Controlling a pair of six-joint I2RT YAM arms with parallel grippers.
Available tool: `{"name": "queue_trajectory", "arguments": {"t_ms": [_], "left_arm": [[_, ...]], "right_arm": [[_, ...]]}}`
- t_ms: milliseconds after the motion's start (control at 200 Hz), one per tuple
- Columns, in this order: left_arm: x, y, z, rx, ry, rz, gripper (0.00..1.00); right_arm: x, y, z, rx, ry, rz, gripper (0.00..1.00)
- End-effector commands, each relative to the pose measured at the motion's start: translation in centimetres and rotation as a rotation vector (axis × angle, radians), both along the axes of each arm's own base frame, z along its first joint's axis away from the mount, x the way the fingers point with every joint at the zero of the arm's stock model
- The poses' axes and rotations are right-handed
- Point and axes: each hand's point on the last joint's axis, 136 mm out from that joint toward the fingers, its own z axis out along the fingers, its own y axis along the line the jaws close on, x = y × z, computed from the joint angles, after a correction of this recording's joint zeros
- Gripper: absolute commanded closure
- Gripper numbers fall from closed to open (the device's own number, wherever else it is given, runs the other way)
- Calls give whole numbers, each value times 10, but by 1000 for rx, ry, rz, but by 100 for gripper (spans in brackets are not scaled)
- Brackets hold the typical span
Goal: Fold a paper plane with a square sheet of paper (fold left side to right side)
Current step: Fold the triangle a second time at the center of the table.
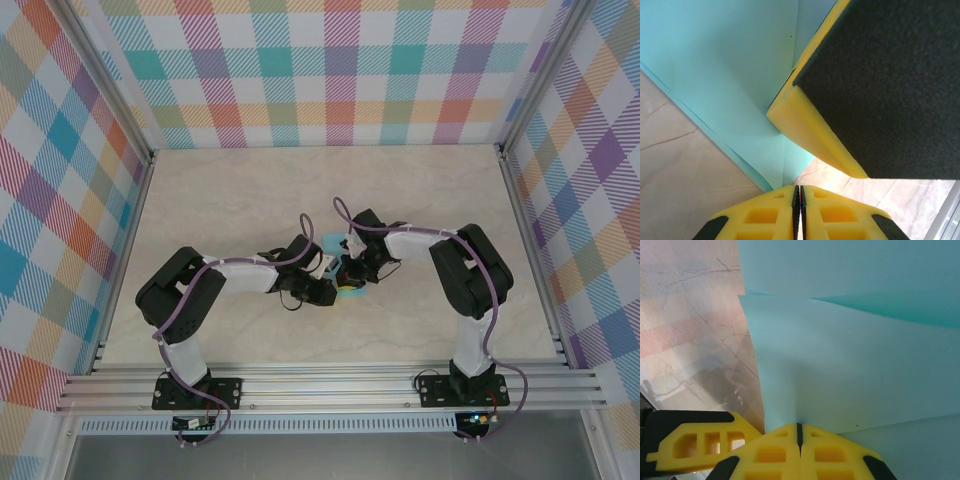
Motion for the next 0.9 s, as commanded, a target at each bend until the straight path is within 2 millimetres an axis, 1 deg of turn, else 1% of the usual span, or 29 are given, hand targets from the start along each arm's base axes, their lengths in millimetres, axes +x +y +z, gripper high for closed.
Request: {"name": "queue_trajectory", "arguments": {"t_ms": [0,175,250,305,375,455,550,590,660,765,895], "left_arm": [[-11,22,-23,94,46,30,88],[-11,24,-26,95,54,31,89],[-12,25,-26,92,56,32,88],[-12,24,-22,81,47,29,88],[-10,23,-11,58,27,34,87],[-6,23,4,27,5,48,82],[3,22,22,-14,-20,77,69],[7,20,30,-34,-28,91,62],[14,17,41,-63,-38,107,57],[26,15,51,-76,-46,145,50],[49,16,53,-90,-39,220,45]], "right_arm": [[16,-13,-14,-77,-48,-11,97],[35,-26,-9,-78,-63,-35,97],[41,-28,-4,-70,-71,-34,97],[43,-28,-1,-64,-73,-29,97],[42,-25,3,-41,-65,-22,97],[39,-21,8,-10,-60,-20,96],[39,-20,21,13,-85,-25,94],[40,-21,28,20,-102,-28,90],[43,-23,42,45,-129,-42,83],[48,-34,63,62,-182,-82,76],[54,-60,73,14,-229,-139,70]]}}
